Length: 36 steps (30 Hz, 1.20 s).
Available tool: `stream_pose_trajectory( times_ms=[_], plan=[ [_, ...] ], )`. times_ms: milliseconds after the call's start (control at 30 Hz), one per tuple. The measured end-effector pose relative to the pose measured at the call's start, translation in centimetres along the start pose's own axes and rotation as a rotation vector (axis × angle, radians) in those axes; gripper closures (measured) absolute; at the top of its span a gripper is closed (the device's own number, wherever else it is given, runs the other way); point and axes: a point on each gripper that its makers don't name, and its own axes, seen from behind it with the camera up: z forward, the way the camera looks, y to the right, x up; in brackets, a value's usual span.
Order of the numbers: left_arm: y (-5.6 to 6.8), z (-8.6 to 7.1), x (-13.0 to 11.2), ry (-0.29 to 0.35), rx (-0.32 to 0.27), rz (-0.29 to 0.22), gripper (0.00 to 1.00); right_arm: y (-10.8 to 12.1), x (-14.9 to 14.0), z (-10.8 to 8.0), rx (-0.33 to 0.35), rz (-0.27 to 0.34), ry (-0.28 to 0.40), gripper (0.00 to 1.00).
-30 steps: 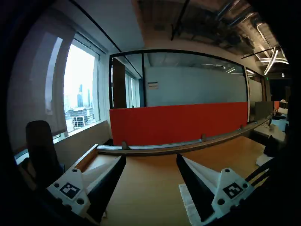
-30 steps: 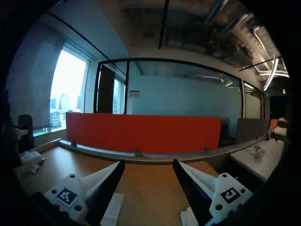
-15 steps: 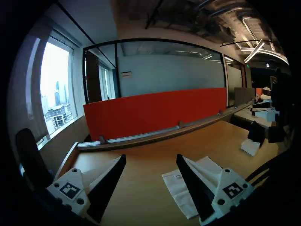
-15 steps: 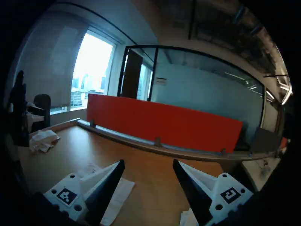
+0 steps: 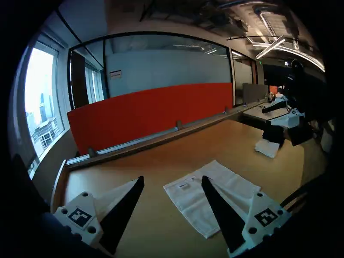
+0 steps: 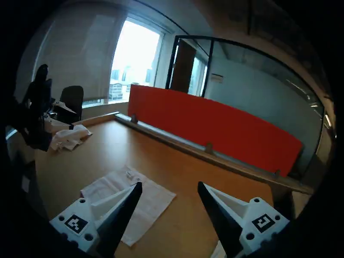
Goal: Fold towel
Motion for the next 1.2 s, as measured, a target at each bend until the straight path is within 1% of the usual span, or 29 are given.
stream_pose_trajectory(
  times_ms=[167, 467, 600, 900, 1200],
  plan=[
    [1.1, 0.7, -1.8, -0.034, -0.034, 0.024, 0.01, -1.3, -1.5, 0.8, 0.047, -0.008, -0.034, 0.00],
    [3.6, 1.8, -6.0, -0.108, -0.105, 0.072, 0.00, -3.7, -5.4, 2.5, 0.115, -0.035, -0.100, 0.00],
    [4.6, 2.4, -7.9, -0.141, -0.134, 0.082, 0.00, -4.9, -7.5, 3.2, 0.144, -0.036, -0.130, 0.00],
    [6.6, 3.4, -12.4, -0.217, -0.189, 0.094, 0.01, -6.8, -12.3, 4.6, 0.181, -0.020, -0.201, 0.00],
    [8.4, 4.8, -16.8, -0.297, -0.243, 0.114, 0.01, -9.0, -16.6, 5.8, 0.221, -0.014, -0.269, 0.00]
  ],
)
